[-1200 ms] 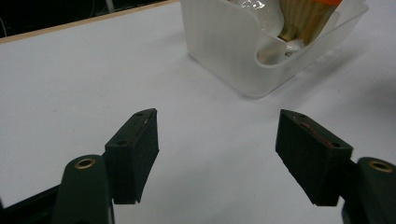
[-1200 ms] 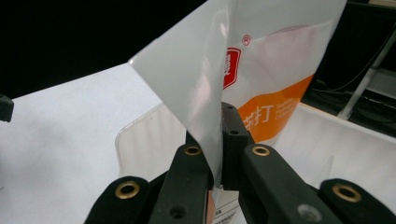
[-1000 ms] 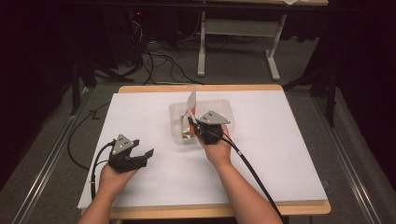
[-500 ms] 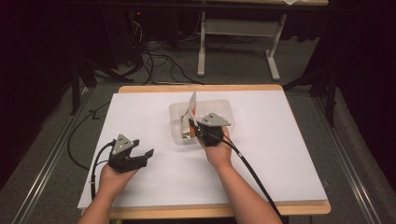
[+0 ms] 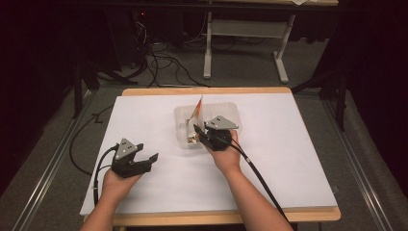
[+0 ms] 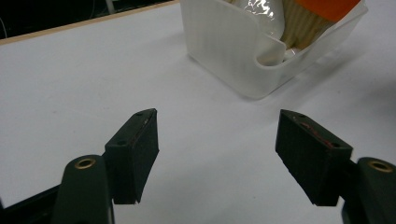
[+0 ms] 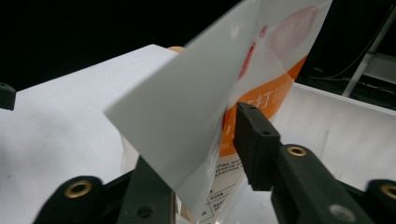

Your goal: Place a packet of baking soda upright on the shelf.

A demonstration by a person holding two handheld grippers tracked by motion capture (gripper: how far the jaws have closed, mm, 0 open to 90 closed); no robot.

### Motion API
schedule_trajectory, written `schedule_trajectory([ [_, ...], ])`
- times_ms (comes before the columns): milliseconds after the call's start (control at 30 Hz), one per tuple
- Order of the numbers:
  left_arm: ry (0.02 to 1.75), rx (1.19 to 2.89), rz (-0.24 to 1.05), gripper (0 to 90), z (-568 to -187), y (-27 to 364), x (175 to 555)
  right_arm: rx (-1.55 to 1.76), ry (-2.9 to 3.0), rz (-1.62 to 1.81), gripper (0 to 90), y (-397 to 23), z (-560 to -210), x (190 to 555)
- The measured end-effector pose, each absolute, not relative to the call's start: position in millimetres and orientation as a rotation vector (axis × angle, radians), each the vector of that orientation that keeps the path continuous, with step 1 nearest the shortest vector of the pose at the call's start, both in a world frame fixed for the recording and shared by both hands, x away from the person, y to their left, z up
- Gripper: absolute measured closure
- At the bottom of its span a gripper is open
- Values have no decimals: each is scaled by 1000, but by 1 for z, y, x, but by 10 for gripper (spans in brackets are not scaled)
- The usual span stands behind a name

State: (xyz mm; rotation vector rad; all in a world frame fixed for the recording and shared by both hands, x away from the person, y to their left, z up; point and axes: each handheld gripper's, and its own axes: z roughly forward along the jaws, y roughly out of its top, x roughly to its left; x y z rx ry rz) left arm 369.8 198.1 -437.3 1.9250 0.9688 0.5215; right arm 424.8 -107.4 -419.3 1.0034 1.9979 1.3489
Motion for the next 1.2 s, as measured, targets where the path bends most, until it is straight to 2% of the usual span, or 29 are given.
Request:
schedule_trajectory([
  [200, 969, 1924, 522, 305, -437, 198, 370, 1016, 1990, 1351, 567, -110, -411, 423],
  [533, 969, 1924, 522, 305, -437, 198, 370, 1025, 1987, 1371, 475, -112, -403, 422],
  [667, 969, 1925, 523, 305, -437, 198, 370, 1045, 1999, 1360, 400, -113, -402, 420],
  [900, 970, 1931, 524, 305, -438, 198, 370, 1064, 2001, 1350, 360, -124, -401, 410],
  [1200, 972, 1939, 528, 305, -439, 197, 371, 1075, 1996, 1345, 339, -166, -394, 377],
])
